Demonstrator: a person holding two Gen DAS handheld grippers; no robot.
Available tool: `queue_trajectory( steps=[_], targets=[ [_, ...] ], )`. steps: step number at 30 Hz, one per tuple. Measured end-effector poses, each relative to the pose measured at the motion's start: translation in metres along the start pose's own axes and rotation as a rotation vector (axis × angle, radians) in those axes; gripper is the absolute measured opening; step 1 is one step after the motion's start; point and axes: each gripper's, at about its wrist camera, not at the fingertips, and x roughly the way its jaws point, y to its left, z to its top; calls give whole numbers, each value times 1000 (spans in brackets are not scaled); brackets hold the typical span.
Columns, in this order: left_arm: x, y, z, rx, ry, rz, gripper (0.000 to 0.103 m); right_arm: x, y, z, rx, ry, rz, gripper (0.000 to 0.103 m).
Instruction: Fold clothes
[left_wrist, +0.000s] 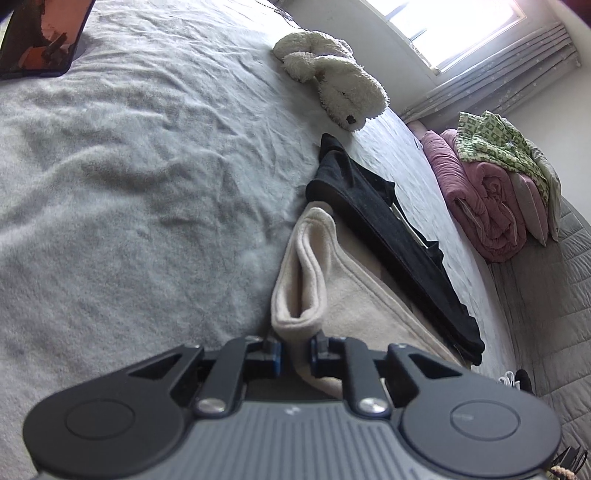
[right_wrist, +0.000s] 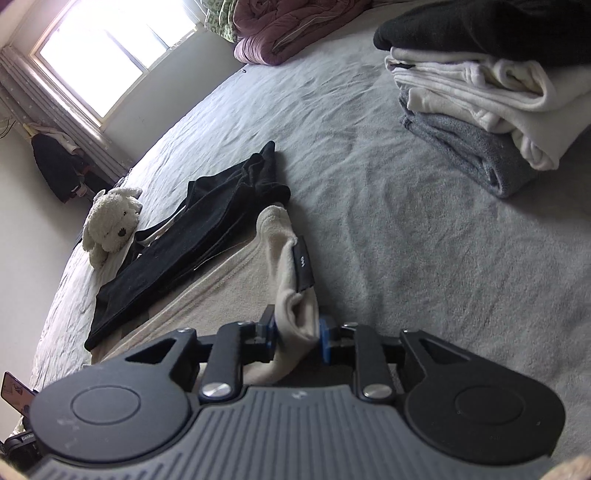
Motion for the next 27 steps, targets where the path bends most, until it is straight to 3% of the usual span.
queue_trajectory(
  steps=[2, 12, 18, 20, 21, 23, 27],
  targets=[
    [-4, -2, 6, 22, -45, 25, 33, -6, 2, 5, -36, -40, -39, 48],
    [18, -7, 40, 62, -83, -4, 35, 11, 20, 17, -165, -77, -4, 48],
    [38, -15, 42, 136, -86, -16, 33, 29, 33, 16, -278, -113, -33, 39],
    [44, -17, 41, 171, -83, -9, 15, 34, 35, 15, -317, -129, -53, 30],
    [46, -18, 40, 188, -85, -6, 11, 37, 36, 13, -340, -136, -74, 20],
    [45, -20, 38, 212, -113, -1, 8, 41, 35, 11, -364, -150, -105, 9],
    [30, -27, 30, 271, -214, -13, 7, 35, 34, 5, -380, -217, -123, 6]
  ],
)
